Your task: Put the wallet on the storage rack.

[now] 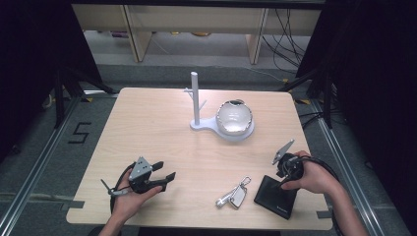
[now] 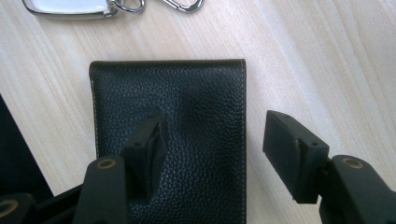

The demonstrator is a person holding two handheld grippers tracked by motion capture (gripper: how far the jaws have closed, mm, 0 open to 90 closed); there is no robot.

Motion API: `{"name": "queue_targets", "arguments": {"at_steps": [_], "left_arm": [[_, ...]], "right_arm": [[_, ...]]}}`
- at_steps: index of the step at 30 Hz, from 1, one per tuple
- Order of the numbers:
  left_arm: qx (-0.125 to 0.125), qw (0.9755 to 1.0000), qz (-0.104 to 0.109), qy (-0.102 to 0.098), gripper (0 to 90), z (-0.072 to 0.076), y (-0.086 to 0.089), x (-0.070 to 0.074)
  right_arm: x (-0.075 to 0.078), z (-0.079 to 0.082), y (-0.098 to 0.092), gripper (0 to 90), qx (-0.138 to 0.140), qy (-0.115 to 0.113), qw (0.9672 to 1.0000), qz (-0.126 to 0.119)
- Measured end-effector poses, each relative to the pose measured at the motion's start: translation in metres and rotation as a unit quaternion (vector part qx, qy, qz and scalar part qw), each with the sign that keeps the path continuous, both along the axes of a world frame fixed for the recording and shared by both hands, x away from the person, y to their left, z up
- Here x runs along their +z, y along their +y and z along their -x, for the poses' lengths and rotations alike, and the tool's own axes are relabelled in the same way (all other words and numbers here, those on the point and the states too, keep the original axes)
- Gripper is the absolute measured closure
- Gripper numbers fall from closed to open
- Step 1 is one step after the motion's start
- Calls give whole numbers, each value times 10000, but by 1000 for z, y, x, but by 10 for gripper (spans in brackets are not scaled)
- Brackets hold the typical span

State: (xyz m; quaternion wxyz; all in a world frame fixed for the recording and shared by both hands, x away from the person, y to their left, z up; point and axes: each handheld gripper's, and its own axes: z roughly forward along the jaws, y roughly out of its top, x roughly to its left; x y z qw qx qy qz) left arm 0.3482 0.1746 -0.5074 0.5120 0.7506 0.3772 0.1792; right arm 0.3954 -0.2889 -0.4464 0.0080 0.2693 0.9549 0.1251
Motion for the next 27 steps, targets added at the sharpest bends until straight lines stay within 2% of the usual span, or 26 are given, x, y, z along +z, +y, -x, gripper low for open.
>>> {"name": "queue_targets", "arguments": {"at_steps": [2, 3, 7, 8, 15, 18, 27], "left_arm": [[33, 10000, -25, -2, 352, 1, 0, 1], [11, 10000, 50, -8, 352, 0, 0, 0], [3, 10000, 41, 3, 352, -1, 1, 0], [-1, 10000, 32, 7, 352, -1, 1, -1], [21, 10000, 26, 13, 352, 0, 0, -2], [37, 10000, -5, 25, 352, 0, 0, -2], [-11, 10000, 4, 39, 352, 0, -1, -3]], "right_arm": [[0, -5, -1, 403, 119, 112, 9998, 94], [-1, -7, -1, 400, 170, 147, 9997, 107], [-4, -11, 1, 397, 124, 219, 9995, 172], [-6, -15, 4, 396, 243, 281, 9992, 132], [-10, -21, 16, 391, 235, 403, 9988, 114], [-11, -23, 18, 390, 325, 418, 9986, 55], [-20, -29, 23, 385, 240, 618, 9978, 99]]}}
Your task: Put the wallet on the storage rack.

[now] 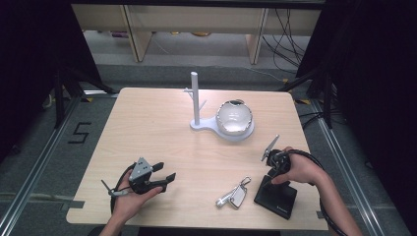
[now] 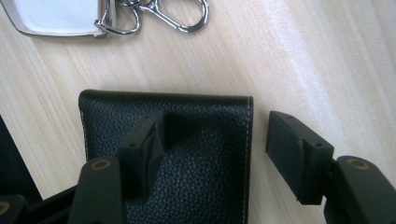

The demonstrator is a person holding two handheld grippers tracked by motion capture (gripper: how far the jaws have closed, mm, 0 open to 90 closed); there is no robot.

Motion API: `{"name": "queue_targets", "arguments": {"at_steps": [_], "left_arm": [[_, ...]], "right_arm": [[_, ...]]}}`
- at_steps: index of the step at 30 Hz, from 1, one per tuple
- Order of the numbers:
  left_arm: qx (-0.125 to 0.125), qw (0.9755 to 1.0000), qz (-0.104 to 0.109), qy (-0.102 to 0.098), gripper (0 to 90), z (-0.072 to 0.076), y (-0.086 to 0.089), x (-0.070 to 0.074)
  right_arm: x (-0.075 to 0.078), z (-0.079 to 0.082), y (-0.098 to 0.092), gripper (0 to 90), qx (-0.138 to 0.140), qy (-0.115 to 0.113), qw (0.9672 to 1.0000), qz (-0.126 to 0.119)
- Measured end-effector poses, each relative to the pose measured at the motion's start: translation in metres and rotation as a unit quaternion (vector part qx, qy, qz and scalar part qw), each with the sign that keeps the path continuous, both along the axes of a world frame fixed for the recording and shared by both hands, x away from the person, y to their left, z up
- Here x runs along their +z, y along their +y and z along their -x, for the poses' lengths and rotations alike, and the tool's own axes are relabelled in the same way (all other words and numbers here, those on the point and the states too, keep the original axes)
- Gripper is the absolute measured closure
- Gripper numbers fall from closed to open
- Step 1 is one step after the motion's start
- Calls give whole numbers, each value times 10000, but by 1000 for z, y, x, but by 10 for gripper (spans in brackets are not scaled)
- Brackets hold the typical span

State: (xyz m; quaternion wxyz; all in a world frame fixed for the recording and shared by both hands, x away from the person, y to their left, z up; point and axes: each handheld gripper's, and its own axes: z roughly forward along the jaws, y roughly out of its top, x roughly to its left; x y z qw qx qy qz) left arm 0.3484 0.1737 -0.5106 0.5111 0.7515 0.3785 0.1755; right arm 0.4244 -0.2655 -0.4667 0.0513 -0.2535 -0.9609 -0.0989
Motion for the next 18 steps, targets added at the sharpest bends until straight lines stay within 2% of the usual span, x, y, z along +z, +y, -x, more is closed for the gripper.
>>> {"name": "queue_targets", "arguments": {"at_steps": [3, 4, 7, 8, 10, 11, 13, 14, 15, 18], "left_arm": [[-9, 10000, -12, -1, 352, 0, 0, 0], [14, 10000, 3, 16, 352, 1, 0, 0], [18, 10000, 4, 18, 352, 1, 0, 0], [26, 10000, -8, 16, 352, 0, 0, 0], [37, 10000, -17, 14, 352, 0, 0, 0], [34, 10000, -11, 15, 352, 0, 0, 0], [31, 10000, -10, 14, 352, 0, 0, -1], [30, 10000, -11, 18, 352, 0, 0, -1], [30, 10000, -6, 18, 352, 0, 0, -1], [-2, 10000, -7, 21, 352, 0, -1, -2]], "right_arm": [[-2, -2, 2, 380, -24, 76, 10000, 30], [-2, -2, 2, 379, -135, 145, 9997, 128], [-4, -5, 2, 378, -2, 148, 9999, 30], [-4, -5, 2, 375, -111, 252, 9996, 88], [-6, -7, 2, 372, -57, 259, 9996, 42], [-6, -7, 2, 370, -194, 338, 9992, 114], [-7, -10, 1, 369, -145, 419, 9990, 72], [-6, -9, 2, 376, -276, 446, 9985, 132], [-6, -10, 2, 439, -166, 506, 9985, 84], [-7, -12, 4, 448, -80, 577, 9982, 106]]}}
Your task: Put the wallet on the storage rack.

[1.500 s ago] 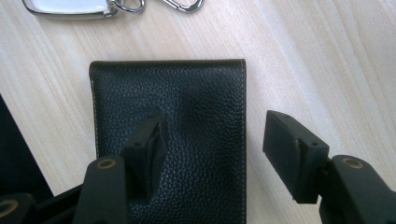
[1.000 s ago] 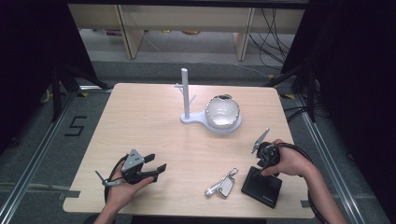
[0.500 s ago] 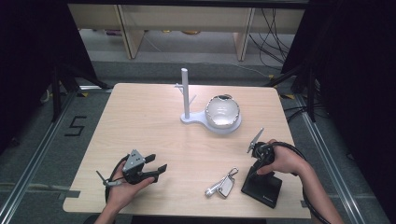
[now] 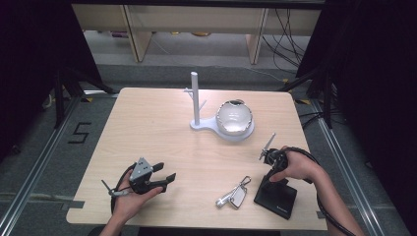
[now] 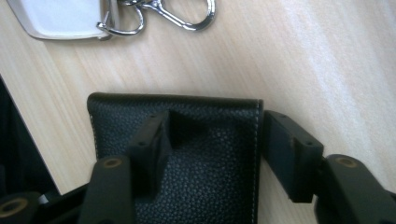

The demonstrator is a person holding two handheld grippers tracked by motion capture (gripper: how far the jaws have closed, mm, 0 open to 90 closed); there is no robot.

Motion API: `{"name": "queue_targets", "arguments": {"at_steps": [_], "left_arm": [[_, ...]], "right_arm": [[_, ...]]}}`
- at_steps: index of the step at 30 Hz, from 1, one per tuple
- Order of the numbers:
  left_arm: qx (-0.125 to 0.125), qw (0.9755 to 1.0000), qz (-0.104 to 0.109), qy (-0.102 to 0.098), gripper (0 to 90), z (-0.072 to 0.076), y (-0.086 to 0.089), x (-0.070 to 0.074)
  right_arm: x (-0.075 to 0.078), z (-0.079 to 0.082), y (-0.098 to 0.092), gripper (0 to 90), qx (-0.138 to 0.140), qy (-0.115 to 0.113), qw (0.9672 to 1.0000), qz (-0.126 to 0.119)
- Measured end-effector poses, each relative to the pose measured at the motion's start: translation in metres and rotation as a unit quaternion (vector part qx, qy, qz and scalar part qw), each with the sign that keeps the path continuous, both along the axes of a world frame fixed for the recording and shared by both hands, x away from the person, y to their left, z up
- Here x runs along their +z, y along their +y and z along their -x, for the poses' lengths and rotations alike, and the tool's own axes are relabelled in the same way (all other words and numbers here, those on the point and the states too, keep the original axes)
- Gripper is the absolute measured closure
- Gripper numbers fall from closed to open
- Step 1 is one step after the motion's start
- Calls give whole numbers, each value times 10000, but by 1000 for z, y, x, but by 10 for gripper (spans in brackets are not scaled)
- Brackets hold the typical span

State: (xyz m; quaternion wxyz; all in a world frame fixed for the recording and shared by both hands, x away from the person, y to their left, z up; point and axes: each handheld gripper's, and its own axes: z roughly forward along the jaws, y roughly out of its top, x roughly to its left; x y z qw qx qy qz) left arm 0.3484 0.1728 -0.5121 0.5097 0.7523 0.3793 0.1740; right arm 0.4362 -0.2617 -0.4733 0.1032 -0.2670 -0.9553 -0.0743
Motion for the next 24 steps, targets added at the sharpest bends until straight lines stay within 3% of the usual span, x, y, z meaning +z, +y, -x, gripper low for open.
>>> {"name": "queue_targets", "arguments": {"at_steps": [1, 3, 6, 7, 9, 10, 11, 14, 16, 17, 24], "left_arm": [[-6, 10000, -7, -3, 352, 0, 0, 0], [3, 10000, -54, 20, 352, 1, -1, 0], [-19, 10000, -54, 6, 352, 1, -1, -1], [-10, 10000, -76, 21, 352, 1, -1, -1], [-11, 10000, -80, 26, 352, 1, -1, -1], [-15, 10000, -52, 15, 352, 1, -1, -2], [-15, 10000, -44, 11, 352, 1, -1, -2], [-10, 10000, -52, 12, 352, 0, -1, -2], [-32, 10000, -45, 17, 352, 0, -1, -2], [-42, 10000, -57, 19, 352, 1, -1, -3], [-38, 10000, -79, 43, 352, 1, -2, -3]], "right_arm": [[1, 2, 2, 454, -84, 29, 9999, 86], [1, 0, 3, 473, 110, -94, 9999, 94], [1, 0, 4, 483, 83, -94, 9998, 178], [1, 0, 3, 511, -51, -18, 9999, 148], [0, -3, -1, 537, 3, -38, 10000, 30], [1, -3, -2, 546, -137, -28, 9999, 43], [0, -4, -3, 550, -56, -52, 10000, -55], [2, -3, -4, 601, -160, -57, 9999, 10], [5, -4, -4, 728, -247, -141, 9996, 65], [9, -5, -5, 815, -442, -128, 9989, 127], [8, -4, -8, 851, -421, -155, 9990, 16]]}}
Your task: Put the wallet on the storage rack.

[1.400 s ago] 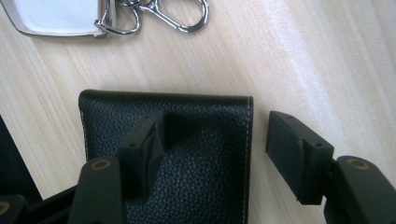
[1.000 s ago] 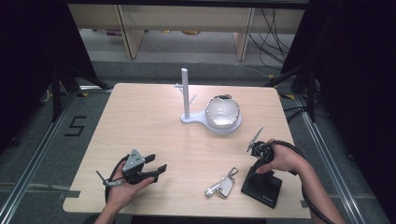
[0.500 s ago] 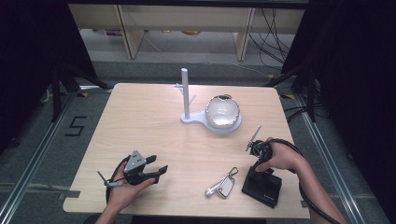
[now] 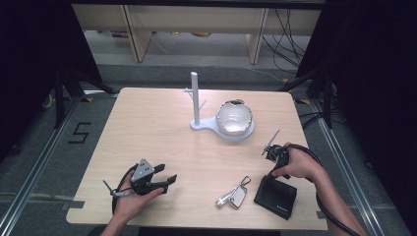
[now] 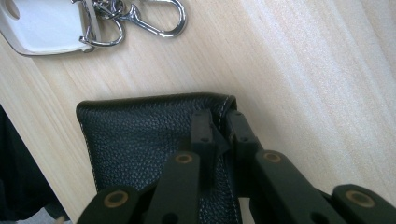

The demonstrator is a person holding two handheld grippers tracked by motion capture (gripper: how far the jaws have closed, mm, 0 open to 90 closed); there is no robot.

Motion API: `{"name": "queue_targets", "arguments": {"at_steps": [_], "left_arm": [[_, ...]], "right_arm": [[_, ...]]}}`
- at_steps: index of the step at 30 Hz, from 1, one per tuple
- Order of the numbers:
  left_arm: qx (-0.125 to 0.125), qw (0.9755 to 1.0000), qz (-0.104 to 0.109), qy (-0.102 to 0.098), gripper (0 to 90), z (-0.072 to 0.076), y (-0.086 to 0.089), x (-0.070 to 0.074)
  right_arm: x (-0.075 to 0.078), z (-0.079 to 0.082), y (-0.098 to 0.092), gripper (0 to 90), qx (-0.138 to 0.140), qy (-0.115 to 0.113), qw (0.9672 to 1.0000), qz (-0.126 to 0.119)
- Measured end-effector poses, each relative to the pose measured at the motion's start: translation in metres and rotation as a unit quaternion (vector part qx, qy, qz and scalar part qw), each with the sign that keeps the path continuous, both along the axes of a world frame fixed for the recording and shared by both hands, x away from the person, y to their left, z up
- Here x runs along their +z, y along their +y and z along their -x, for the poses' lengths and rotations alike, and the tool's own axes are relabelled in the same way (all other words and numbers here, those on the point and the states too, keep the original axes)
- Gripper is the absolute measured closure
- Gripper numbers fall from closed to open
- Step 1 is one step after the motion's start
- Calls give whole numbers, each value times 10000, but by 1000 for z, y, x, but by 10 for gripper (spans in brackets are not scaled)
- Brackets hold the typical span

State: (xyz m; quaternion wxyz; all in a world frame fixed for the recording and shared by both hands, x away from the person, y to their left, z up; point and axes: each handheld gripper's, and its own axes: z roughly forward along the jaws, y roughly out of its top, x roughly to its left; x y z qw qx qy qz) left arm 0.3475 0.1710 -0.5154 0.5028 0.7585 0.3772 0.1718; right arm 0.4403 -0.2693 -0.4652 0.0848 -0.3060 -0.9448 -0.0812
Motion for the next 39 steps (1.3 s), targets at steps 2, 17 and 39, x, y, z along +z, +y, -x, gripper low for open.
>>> {"name": "queue_targets", "arguments": {"at_steps": [2, 17, 39], "left_arm": [[4, 10000, -2, 7, 352, 0, 0, 0], [4, 10000, 13, -2, 352, 0, 2, 0], [43, 10000, 55, 11, 352, 0, 2, -1]], "right_arm": [[0, 1, -1, 854, -30, -3, 10000, -24], [23, 23, -29, 872, -275, -621, 9928, -989], [59, 55, -61, 878, -1075, -2553, 9211, -2736]]}}
